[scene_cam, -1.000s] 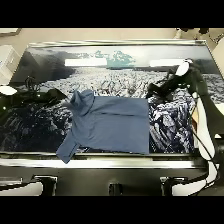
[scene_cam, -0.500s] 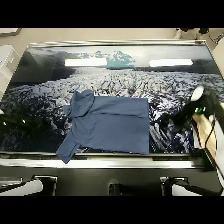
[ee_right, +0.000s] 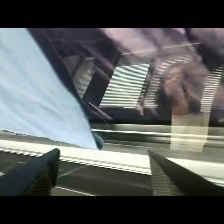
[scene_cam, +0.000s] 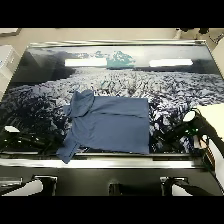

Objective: Fold the clothes and pants, and hang the long-sleeved shirts on hangers.

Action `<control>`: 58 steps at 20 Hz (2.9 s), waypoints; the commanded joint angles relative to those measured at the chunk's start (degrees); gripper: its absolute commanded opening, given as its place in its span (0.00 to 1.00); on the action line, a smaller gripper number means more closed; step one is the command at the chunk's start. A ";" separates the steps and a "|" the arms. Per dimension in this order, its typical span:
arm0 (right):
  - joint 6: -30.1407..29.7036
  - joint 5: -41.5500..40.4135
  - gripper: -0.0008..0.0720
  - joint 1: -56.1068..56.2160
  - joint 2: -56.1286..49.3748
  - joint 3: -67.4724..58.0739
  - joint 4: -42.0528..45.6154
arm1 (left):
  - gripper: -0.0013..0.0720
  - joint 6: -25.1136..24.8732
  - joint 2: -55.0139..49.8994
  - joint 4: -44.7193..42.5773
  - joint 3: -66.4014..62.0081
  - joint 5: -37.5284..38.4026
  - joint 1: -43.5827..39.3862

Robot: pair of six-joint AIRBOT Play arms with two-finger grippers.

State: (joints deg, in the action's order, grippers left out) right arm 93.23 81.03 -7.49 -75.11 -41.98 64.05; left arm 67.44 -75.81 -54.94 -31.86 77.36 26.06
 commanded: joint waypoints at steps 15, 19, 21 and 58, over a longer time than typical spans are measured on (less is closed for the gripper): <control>2.75 -10.01 0.06 15.72 6.12 -19.04 10.21 | 0.04 -0.37 19.12 7.48 -22.53 -5.07 -6.40; 2.73 -18.73 0.07 15.74 15.89 -50.71 20.81 | 0.05 1.22 26.97 14.53 -55.74 -17.07 -6.40; 2.75 -25.16 0.07 15.76 20.31 -61.72 20.57 | 0.05 2.67 28.98 14.45 -70.42 -26.32 -6.45; 10.19 4.02 0.83 6.88 -16.20 -43.56 15.72 | 0.99 10.93 -15.28 2.54 -51.25 -1.38 -12.04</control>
State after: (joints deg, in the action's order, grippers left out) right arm 108.44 73.36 4.23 -91.26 -86.21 80.71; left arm 72.40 -90.26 -44.51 -81.03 68.27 9.82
